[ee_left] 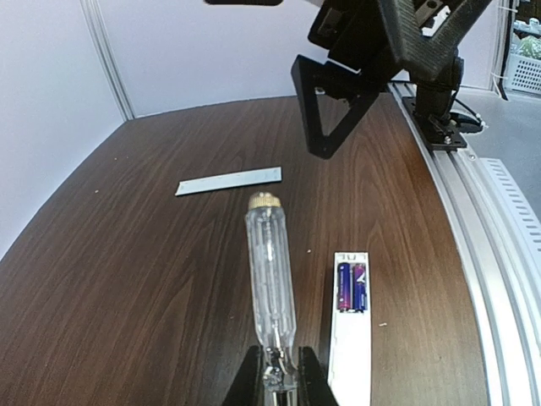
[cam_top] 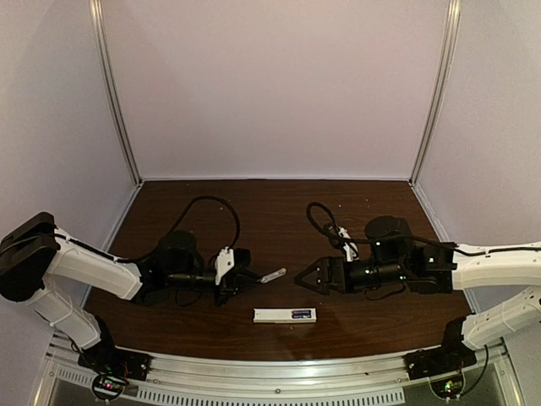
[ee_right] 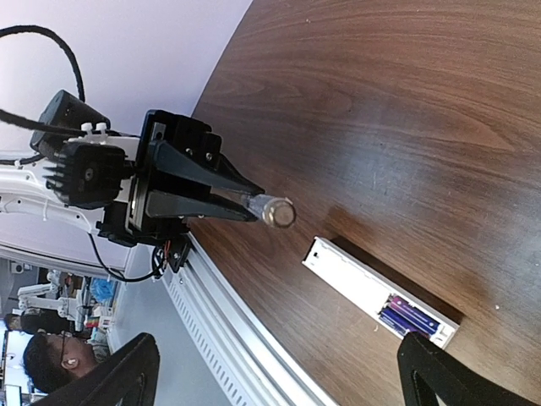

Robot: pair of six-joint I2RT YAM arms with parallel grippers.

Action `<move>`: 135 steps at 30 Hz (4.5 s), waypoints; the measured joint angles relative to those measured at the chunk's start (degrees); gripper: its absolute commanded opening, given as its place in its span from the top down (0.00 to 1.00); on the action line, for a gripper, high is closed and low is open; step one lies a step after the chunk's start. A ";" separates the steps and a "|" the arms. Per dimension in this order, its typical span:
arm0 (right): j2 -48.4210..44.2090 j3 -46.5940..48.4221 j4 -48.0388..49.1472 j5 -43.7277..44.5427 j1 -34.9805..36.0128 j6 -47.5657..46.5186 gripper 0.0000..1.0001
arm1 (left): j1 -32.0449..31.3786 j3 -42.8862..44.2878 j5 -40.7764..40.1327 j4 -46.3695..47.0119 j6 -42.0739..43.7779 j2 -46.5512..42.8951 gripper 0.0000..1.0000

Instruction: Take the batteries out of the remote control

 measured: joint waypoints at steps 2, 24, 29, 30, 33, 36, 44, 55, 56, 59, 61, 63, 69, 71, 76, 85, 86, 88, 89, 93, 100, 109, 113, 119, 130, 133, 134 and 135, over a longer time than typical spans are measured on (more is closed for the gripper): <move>2.62 1.81 0.44 -1.40 -0.11 1.44 0.00 | -0.63 -0.15 -0.28 0.55 0.33 -0.11 1.00; 18.97 11.26 7.58 -6.45 -0.11 12.57 0.27 | -4.81 -1.57 -4.31 0.81 2.12 -3.23 1.00; 21.22 12.00 8.57 -7.78 -0.11 13.79 0.39 | -5.25 -1.57 -4.85 0.66 2.19 -3.87 1.00; 21.53 12.02 8.68 -7.96 -0.11 13.79 0.41 | -5.29 -1.57 -4.98 0.63 2.16 -3.87 1.00; 22.56 12.07 9.38 -8.92 -0.11 14.03 0.47 | -5.55 -1.55 -5.60 0.61 2.19 -3.85 1.00; 23.21 12.15 9.73 -9.73 -0.11 14.14 0.54 | -5.90 -1.49 -6.12 0.61 2.19 -3.78 1.00; 24.06 12.26 10.16 -11.10 -0.11 14.21 0.63 | -6.25 -1.42 -6.93 0.57 2.32 -3.72 1.00; 24.11 12.28 10.21 -11.85 -0.11 14.01 0.78 | -6.51 -1.40 -7.30 0.35 2.38 -3.72 1.00; 24.13 12.31 10.21 -11.89 -0.11 13.99 0.80 | -6.60 -1.40 -7.37 0.24 2.40 -3.72 1.00; 24.48 12.59 10.32 -12.15 -0.09 13.97 0.87 | -6.67 -1.40 -7.69 0.13 2.60 -3.63 1.00; 24.72 12.72 10.54 -12.37 -0.11 13.84 0.94 | -6.67 -1.40 -7.93 0.00 2.69 -3.50 1.00; 24.96 12.74 10.58 -12.59 -0.09 13.81 1.00 | -6.67 -1.40 -7.93 -0.42 2.69 -3.48 0.95; 25.27 12.74 10.71 -12.70 -0.02 13.55 1.00 | -6.88 -1.40 -8.31 -0.76 2.80 -3.48 0.56; 25.27 12.74 10.47 -12.68 -0.02 13.22 1.00 | -6.99 -1.40 -8.59 -0.72 2.62 -3.48 0.44; 24.48 12.74 7.23 -11.54 0.07 10.95 1.00 | -7.02 -1.68 -9.92 -0.24 2.54 -3.72 0.04; 17.38 13.27 -3.96 -3.48 0.07 4.68 1.00 | -7.02 -5.09 -14.43 0.66 0.85 -9.55 0.02; 16.50 13.27 -4.96 -2.38 0.07 4.07 1.00 | -7.02 -5.55 -15.43 0.72 0.74 -10.43 0.03; 15.15 13.27 -6.67 -0.31 0.07 2.82 1.00 | -7.02 -6.60 -18.45 0.81 0.39 -12.22 0.03; 14.58 13.25 -7.61 0.72 0.07 2.21 1.00 | -7.02 -6.71 -18.82 0.83 0.37 -12.76 0.03; 12.63 13.16 -11.47 4.28 0.07 -0.68 1.00 | -7.04 -6.97 -25.70 0.63 -0.87 -13.25 0.03; 7.02 10.62 -15.41 9.25 0.07 -4.28 1.00 | -7.02 -2.93 -39.87 -7.34 -5.16 -10.34 0.02; 0.13 4.83 -15.34 11.04 0.07 -5.05 1.00 | -5.81 -1.31 -40.30 -17.18 -13.44 -10.36 0.03; -0.48 3.67 -15.13 11.02 0.07 -4.90 1.00 | -3.48 -2.47 -39.21 -18.29 -16.90 -10.38 0.03; -0.96 3.52 -15.17 11.04 0.07 -4.85 1.00 | -1.66 -4.87 -35.21 -17.94 -18.88 -9.42 0.03; -2.21 3.52 -16.74 11.74 0.07 -4.66 1.00 | -1.77 -8.61 -14.47 -5.99 -11.52 -1.92 0.03; -2.56 3.52 -17.35 11.87 0.07 -4.63 1.00 | -2.12 -8.63 -10.95 -3.82 -9.20 -1.05 0.03; -2.67 3.52 -17.55 11.89 0.07 -4.61 1.00 | -2.29 -8.59 -10.14 -3.39 -8.52 -0.57 0.03; -2.75 3.52 -17.70 11.89 0.07 -4.61 1.00 | -2.49 -8.59 -9.51 -3.10 -7.91 -0.07 0.03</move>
